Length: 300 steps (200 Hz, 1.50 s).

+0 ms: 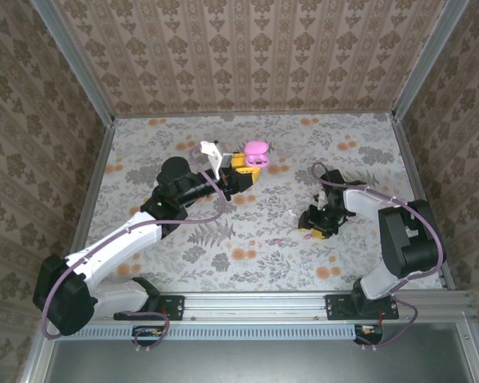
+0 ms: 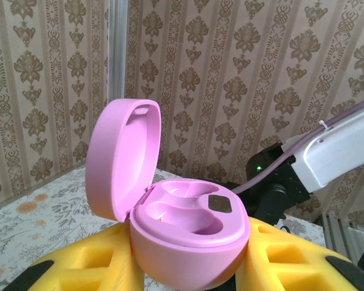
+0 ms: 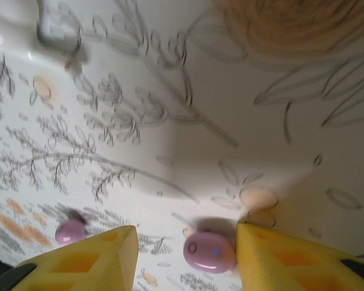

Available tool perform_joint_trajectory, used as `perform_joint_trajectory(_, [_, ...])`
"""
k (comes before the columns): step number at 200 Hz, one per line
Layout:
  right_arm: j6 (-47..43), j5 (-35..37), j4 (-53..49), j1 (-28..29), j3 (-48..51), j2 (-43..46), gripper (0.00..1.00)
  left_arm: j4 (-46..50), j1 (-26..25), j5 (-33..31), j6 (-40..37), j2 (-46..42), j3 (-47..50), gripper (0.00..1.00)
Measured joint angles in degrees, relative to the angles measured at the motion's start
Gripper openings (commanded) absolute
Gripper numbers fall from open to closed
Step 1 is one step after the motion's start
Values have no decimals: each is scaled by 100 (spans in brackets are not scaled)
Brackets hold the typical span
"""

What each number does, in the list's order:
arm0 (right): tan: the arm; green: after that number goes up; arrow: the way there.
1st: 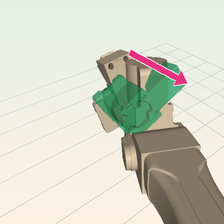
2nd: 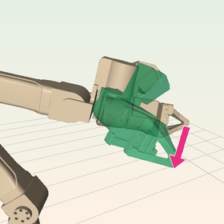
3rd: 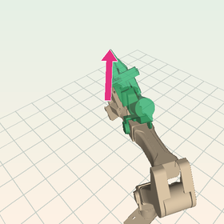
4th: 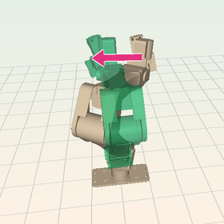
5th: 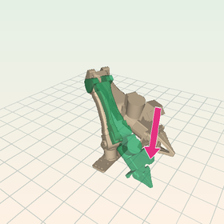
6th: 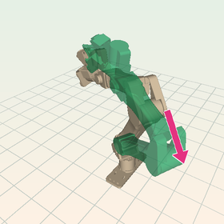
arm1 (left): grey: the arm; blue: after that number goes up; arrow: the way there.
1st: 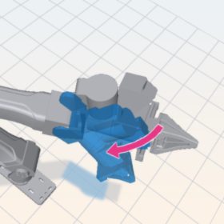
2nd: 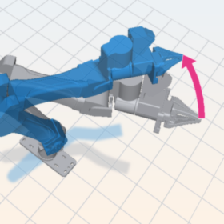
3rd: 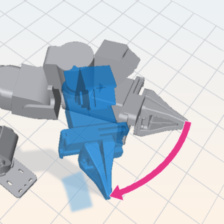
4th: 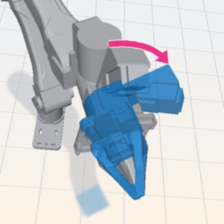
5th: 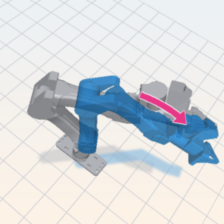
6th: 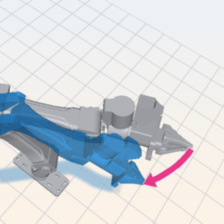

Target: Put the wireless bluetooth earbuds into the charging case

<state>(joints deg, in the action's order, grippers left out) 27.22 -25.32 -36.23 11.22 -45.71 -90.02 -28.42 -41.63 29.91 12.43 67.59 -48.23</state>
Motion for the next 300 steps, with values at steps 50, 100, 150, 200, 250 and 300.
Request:
perform_joint_trajectory(50, [129,-221,-39,260,245,192,48,96,-4,-2,0,0,0,37])
perform_joint_trajectory(100, [190,105,-151,293,195,455,45,120,-4,-22,0,0,0,37])
perform_joint_trajectory(150, [-50,358,-308,282,-120,409,41,251,-9,-46,0,-4,0,37])
perform_joint_trajectory(200, [-140,391,-389,282,-129,306,38,273,-9,-90,0,-22,0,37])
perform_joint_trajectory(250, [-157,387,-391,282,-68,273,35,273,-9,-90,0,-22,0,37])
perform_joint_trajectory(300, [-177,376,-389,282,-57,173,33,273,-9,-90,0,-20,0,37])
